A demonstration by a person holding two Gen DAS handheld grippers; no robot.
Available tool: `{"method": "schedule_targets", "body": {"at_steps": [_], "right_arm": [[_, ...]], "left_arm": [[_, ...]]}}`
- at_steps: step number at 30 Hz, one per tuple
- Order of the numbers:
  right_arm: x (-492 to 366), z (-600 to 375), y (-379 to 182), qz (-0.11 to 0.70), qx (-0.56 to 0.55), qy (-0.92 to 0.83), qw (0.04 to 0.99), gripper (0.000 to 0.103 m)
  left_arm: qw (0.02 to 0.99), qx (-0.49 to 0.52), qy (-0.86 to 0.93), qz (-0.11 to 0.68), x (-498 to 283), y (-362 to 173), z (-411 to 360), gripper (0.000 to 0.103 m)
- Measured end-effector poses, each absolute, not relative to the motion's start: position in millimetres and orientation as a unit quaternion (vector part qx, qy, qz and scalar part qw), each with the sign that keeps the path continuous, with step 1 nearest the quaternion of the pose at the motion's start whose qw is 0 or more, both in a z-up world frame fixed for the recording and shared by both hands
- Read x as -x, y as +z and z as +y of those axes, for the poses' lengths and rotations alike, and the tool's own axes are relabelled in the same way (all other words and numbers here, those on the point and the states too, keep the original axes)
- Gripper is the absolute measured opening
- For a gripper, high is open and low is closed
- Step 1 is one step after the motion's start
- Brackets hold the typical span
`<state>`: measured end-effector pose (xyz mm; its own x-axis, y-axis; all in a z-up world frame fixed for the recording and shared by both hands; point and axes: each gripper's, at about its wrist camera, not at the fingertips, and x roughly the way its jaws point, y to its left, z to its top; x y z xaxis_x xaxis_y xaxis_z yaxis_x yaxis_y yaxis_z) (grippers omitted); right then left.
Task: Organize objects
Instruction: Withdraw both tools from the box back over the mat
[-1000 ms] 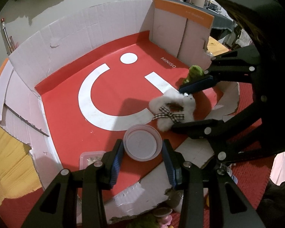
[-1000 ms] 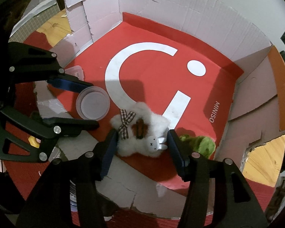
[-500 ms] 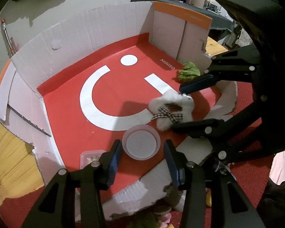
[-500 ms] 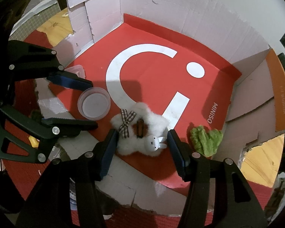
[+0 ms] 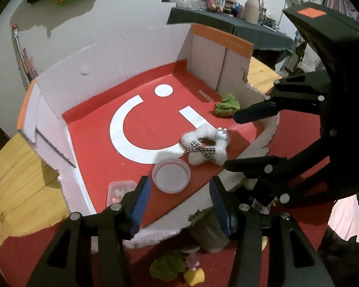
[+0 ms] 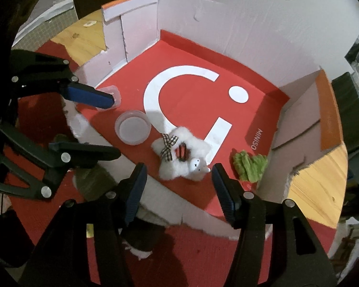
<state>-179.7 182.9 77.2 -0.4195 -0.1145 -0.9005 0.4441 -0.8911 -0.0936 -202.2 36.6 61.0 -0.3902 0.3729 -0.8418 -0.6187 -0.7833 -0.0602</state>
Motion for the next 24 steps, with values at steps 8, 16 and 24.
{"method": "schedule_targets", "body": {"at_steps": [8,16,24], "right_arm": [[146.8,189.3,104.8,0.14,-0.482,-0.851,0.156,0.063],[102.7,190.5,131.6,0.121,-0.438,-0.879,0.141,0.071],[64.4,188.7,141.4,0.106,-0.396,-0.903,0.126,0.077]], "left_arm": [[0.293,0.442,0.842,0.101,173.8,78.5,21.6,0.061],[0.276,0.403,0.869,0.079,136.5,96.6,8.0,0.068],[0.257,0.362,0.894,0.057,104.9,106.6,-4.1,0.077]]}}
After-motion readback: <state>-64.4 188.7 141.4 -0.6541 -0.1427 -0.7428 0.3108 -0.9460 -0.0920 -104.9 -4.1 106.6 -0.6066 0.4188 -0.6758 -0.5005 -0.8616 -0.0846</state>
